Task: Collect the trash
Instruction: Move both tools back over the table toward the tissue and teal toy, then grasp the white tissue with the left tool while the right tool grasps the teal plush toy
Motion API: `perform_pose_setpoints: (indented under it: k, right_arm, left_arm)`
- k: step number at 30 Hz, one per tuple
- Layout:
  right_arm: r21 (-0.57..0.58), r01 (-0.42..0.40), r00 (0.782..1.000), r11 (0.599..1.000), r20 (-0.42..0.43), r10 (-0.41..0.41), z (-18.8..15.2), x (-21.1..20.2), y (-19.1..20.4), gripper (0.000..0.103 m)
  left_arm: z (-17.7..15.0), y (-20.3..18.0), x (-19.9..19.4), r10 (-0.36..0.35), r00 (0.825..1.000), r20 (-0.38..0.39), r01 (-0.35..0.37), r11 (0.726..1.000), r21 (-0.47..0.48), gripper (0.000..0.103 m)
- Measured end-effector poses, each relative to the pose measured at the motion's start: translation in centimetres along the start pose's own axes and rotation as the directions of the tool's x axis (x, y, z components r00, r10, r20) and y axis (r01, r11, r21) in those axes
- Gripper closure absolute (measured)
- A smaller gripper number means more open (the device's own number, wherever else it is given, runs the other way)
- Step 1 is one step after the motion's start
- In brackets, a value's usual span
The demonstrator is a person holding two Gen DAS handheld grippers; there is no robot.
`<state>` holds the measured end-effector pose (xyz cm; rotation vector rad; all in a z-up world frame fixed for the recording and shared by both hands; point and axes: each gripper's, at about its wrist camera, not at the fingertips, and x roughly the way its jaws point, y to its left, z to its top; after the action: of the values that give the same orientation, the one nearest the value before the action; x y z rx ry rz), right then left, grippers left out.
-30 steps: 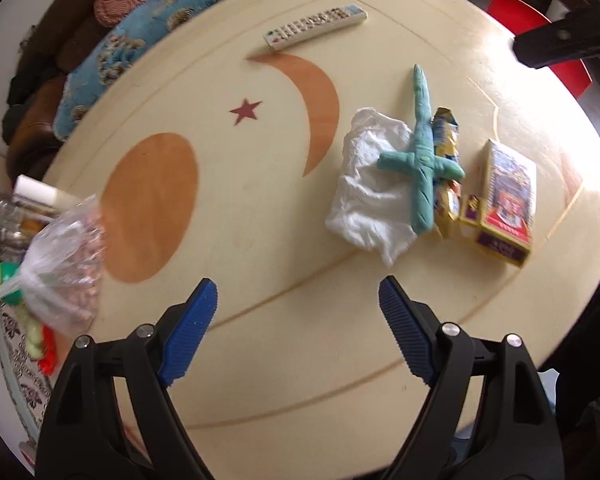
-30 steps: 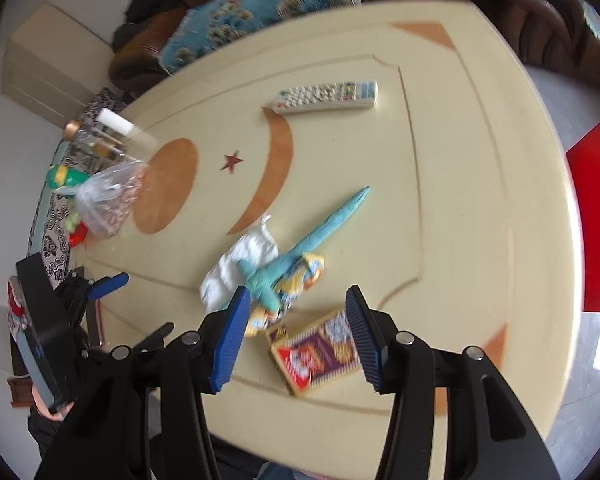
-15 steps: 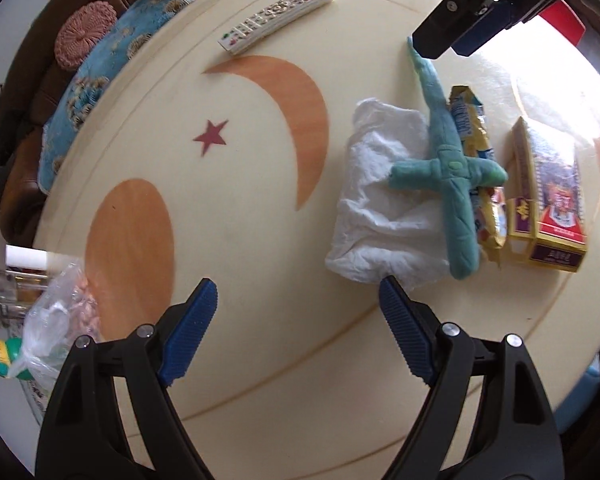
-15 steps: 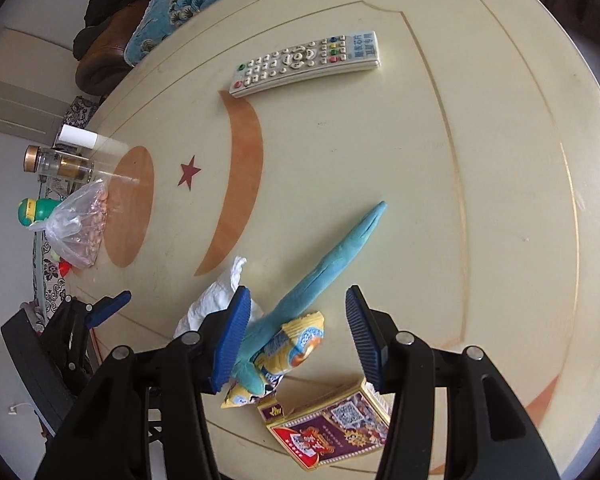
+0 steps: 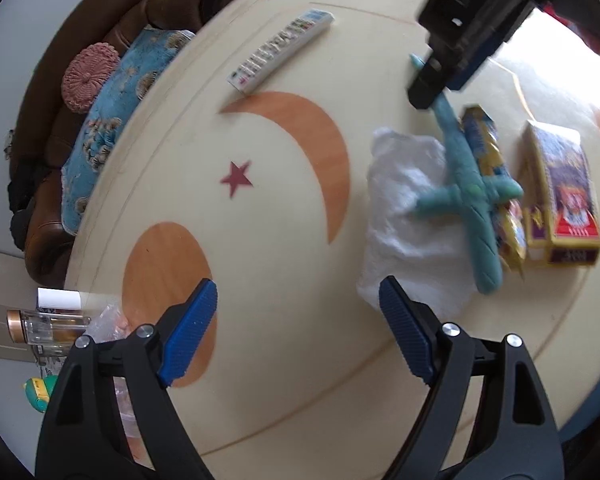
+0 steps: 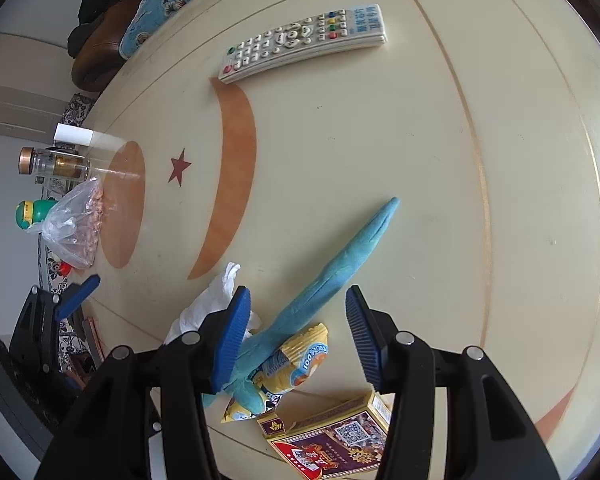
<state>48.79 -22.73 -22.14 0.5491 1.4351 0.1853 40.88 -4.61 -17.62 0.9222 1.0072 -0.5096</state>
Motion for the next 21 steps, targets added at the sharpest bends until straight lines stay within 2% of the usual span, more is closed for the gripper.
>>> perform_pose_setpoints:
  k: [3, 9, 13, 18, 21]
  right_arm:
    - [-0.003, -0.002, 1.000, 1.000, -0.009, 0.001, 0.1, 0.3, 0.0, 0.054]
    - [0.004, -0.002, 1.000, 1.000, -0.025, 0.002, 0.5, 1.3, 0.0, 0.054]
    - [-0.004, -0.002, 1.000, 1.000, -0.023, 0.002, 0.6, 1.5, -0.1, 0.053]
    - [-0.008, -0.017, 1.000, 1.000, -0.022, 0.017, 0.7, 1.5, -0.1, 0.052]
    - [-0.019, -0.013, 1.000, 1.000, -0.026, 0.012, 0.6, 1.5, 0.0, 0.052]
  left_arm:
    - [0.4, 0.0, -0.2, -0.022, 0.999, 0.035, 0.021, 1.000, 0.015, 0.022]
    - [1.1, -1.0, 2.1, 0.023, 1.000, -0.022, -0.021, 0.996, 0.083, 0.021]
    - [0.6, -1.6, 1.9, 0.031, 0.998, 0.050, -0.037, 0.992, 0.120, 0.021]
    - [0.2, -1.6, 1.8, -0.083, 0.995, 0.060, 0.073, 0.987, 0.146, 0.021]
    - [-0.1, -1.9, 1.4, -0.169, 0.984, 0.050, 0.157, 0.970, 0.187, 0.021]
